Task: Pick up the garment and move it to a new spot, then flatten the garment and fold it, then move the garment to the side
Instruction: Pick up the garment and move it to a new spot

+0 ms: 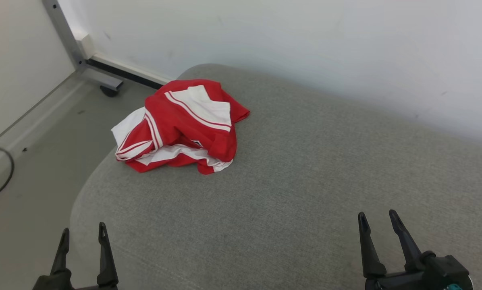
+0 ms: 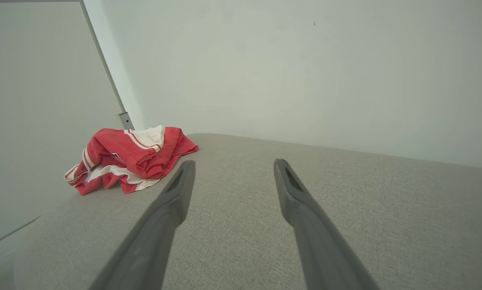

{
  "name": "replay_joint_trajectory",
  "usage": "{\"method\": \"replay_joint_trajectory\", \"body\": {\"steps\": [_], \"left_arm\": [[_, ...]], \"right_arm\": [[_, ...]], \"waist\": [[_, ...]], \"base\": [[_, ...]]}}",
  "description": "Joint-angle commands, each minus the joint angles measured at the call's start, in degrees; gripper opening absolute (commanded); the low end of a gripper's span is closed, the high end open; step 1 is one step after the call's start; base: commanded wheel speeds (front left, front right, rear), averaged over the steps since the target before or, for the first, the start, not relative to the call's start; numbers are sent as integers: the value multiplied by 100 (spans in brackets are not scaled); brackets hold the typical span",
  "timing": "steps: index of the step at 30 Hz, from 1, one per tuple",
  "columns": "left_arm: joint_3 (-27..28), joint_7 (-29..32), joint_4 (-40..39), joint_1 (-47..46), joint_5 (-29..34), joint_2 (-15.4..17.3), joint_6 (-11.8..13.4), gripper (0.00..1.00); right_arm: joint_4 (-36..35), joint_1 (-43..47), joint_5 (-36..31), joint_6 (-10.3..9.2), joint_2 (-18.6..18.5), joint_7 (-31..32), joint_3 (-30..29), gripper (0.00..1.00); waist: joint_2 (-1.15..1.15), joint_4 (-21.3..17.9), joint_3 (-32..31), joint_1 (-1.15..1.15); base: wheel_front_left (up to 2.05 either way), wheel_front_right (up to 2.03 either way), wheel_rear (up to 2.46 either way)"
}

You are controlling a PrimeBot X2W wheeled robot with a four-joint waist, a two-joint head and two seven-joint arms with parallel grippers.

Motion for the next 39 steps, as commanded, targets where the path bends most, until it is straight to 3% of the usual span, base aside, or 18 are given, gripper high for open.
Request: {"method": "replay_joint_trajectory", "body": {"steps": [1,11,15,25,33,39], "left_arm": [[41,-34,-46,42,-57,-35,46,100],[201,-47,-204,86,-129,-122,153,100],[201,-48,-83,-216,-230,-93,26,100],[322,97,238,-1750,-444,262,-192,100],[706,456,378,-3142,-706,751,-155,100],[968,945,899,-3547,-875,1154,-104,100]], "right_arm": [[32,-86,-18,-12,-30,-6,27,100],[145,-233,38,-12,-101,-6,129,100],[79,-123,19,-12,-121,-6,-60,100],[-191,-480,-72,-12,-380,38,-171,100],[-444,-835,-67,-12,-535,44,-385,100],[-558,-923,-45,-12,-536,12,-507,100]], "waist": [[0,165,132,0],[0,181,205,0],[0,138,237,0],[0,-968,1081,0],[0,-1964,1929,0],[0,-2461,2215,0]], "base": [[0,0,0],[0,0,0],[0,0,0],[0,0,0],[0,0,0],[0,0,0]]}}
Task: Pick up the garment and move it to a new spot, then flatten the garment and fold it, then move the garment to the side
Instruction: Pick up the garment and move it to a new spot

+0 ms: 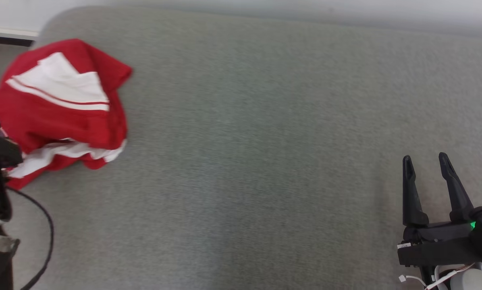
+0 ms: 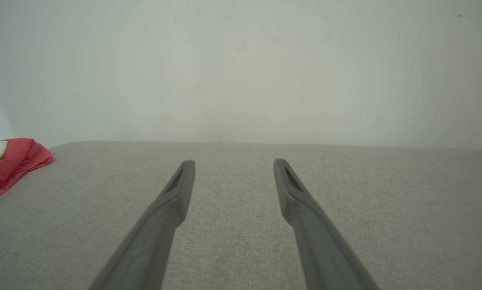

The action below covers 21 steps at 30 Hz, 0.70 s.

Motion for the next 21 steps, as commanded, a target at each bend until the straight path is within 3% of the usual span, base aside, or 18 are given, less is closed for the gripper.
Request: {"method": "replay_joint_trajectory", "body": {"steps": [1,9,15,21], "left_arm": [[52,154,186,-72,-16,138,18,100],[95,975,1007,-95,-158,492,-5,100],[121,1704,1379,-74,-345,564,65,100],[25,2906,1750,12,-497,588,193,100]], "right_arm": [[-45,-86,5,-12,6,-31,-15,100],[-9,-116,25,-12,-5,-41,27,100],[5,-88,28,-12,12,-47,53,100],[22,-65,14,-12,39,-49,83,100]], "waist": [[-1,-797,696,-2],[-1,-954,662,-2],[-1,-1016,583,-2],[-1,-1075,507,-2]], "base": [[0,0,0],[0,0,0],[0,0,0],[0,0,0]]}}
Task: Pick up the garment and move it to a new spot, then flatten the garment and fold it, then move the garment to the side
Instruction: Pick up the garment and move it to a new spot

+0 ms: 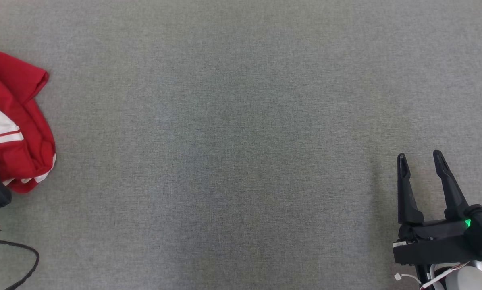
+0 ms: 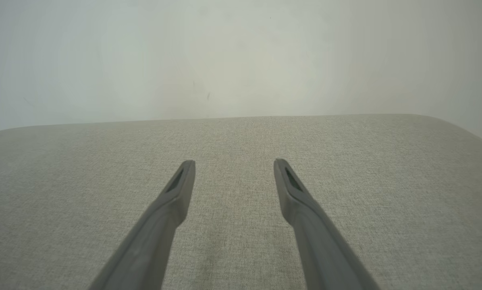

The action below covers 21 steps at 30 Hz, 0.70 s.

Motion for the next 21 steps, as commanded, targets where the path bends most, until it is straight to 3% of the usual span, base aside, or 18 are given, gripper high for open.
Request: {"method": "replay_joint_trajectory", "body": {"steps": [1,3,4,5,12,21], "left_arm": [[-7,120,41,24,-38,15,47,100],[-17,253,81,10,-41,24,108,100],[-27,276,96,9,-36,30,126,34],[-32,263,84,5,-31,30,141,0],[-42,-486,-135,-142,110,49,168,0],[-124,-1554,-878,-508,285,171,-13,0]], "right_arm": [[-9,-1,-19,-12,19,-24,4,100],[-9,-22,-10,-12,15,-25,19,100],[-5,-32,-2,-12,11,-26,28,100],[1,-35,9,-12,1,-26,27,100],[43,60,-26,-12,57,-28,-22,100],[172,157,30,-12,187,-28,61,100]], "waist": [[-1,-23,-14,1],[-1,-49,-21,1],[-1,-62,-32,1],[-1,-67,-38,1],[-1,2,-242,1],[-1,112,-728,1]], "base": [[0,0,0],[0,0,0],[0,0,0],[0,0,0],[0,0,0],[0,0,0]]}}
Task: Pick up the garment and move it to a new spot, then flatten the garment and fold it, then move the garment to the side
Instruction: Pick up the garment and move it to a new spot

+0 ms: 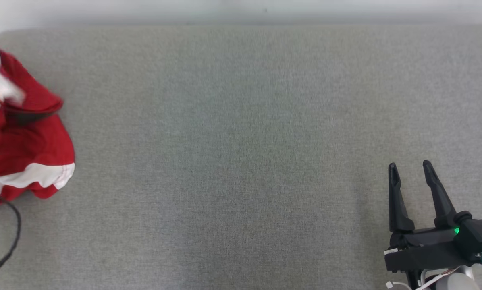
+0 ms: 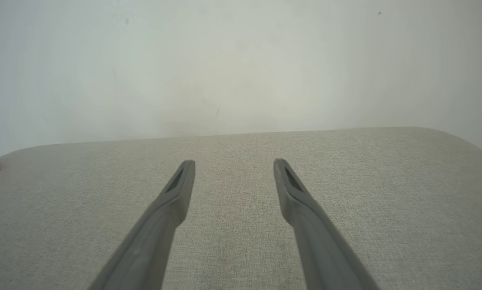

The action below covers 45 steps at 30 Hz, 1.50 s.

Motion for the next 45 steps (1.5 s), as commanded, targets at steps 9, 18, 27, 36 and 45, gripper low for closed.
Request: {"method": "replay_joint_trajectory", "body": {"steps": [9,18,27,36,45], "left_arm": [[-462,-269,-1268,-866,144,-105,-269,0],[-1199,11,-1985,-1526,124,-634,-447,0],[-2138,24,-2089,-1501,31,-1641,-502,0],[-2710,-336,-1750,-688,-208,-2162,-388,0],[-2946,-891,-985,672,-253,-2105,-247,0]], "right_arm": [[127,147,110,-12,199,-18,35,100],[233,230,190,-12,312,-17,63,100],[272,304,214,-12,343,-17,16,100],[263,245,243,-12,350,-17,44,100],[311,120,287,-12,351,-17,120,100]], "waist": [[-1,-271,-534,1],[-1,-906,-767,1],[-1,-1603,-835,1],[-1,-2035,-662,1],[-1,-2137,-432,1]], "base": [[0,0,0],[0,0,0],[0,0,0],[0,0,0],[0,0,0]]}}
